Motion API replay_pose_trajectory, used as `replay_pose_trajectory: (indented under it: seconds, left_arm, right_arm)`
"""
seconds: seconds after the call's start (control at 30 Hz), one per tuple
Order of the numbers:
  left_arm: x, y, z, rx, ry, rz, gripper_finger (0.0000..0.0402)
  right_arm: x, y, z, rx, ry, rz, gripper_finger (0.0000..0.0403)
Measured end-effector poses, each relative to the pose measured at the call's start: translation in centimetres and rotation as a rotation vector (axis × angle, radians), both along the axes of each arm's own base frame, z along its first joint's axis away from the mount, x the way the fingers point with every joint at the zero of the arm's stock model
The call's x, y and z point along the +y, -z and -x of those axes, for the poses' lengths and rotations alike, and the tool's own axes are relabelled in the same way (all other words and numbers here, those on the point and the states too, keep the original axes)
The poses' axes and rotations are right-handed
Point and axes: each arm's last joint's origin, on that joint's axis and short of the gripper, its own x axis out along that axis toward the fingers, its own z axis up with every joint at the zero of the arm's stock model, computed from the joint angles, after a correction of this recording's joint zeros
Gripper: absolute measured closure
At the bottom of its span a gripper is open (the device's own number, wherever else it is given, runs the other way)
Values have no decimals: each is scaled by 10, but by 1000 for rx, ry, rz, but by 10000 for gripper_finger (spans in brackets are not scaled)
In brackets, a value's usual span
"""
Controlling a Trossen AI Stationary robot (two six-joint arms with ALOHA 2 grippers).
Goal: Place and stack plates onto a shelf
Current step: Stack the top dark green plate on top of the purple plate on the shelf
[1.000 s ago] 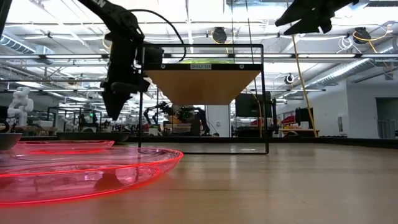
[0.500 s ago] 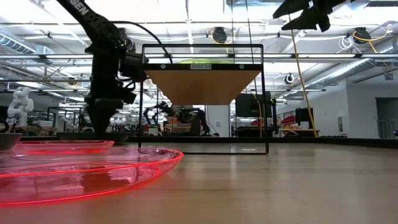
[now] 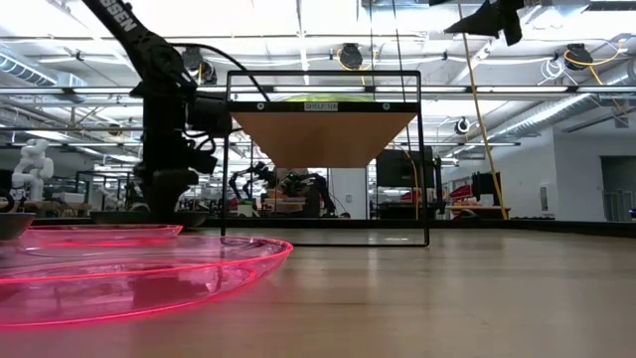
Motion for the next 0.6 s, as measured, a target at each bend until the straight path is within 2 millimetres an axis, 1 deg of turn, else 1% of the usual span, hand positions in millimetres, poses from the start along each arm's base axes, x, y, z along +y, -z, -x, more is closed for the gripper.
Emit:
replay_pose_trajectory:
  seconds: [0.1, 0.2, 0.37, 0.43, 0.47, 0.6]
  left_arm:
    - [-1, 3, 2, 3, 1, 2, 258]
    - [-1, 6, 1, -19, 11, -13, 283]
    - [1, 5, -1, -35, 12, -52, 355]
    - [0, 4, -2, -23, 15, -77, 382]
    - [0, 4, -2, -20, 18, -87, 388]
    - [-5, -2, -2, -32, 47, -104, 391]
  right_arm:
    - [0, -2, -1, -28, 0, -2, 126]
    - [1, -3, -5, -48, 0, -8, 126]
    - [2, 1, -11, -76, 3, -88, 126]
    - [3, 2, -14, -87, -26, -127, 126]
    - [4, 3, -15, -87, -48, -145, 126]
    - [7, 8, -22, -79, -122, -212, 126]
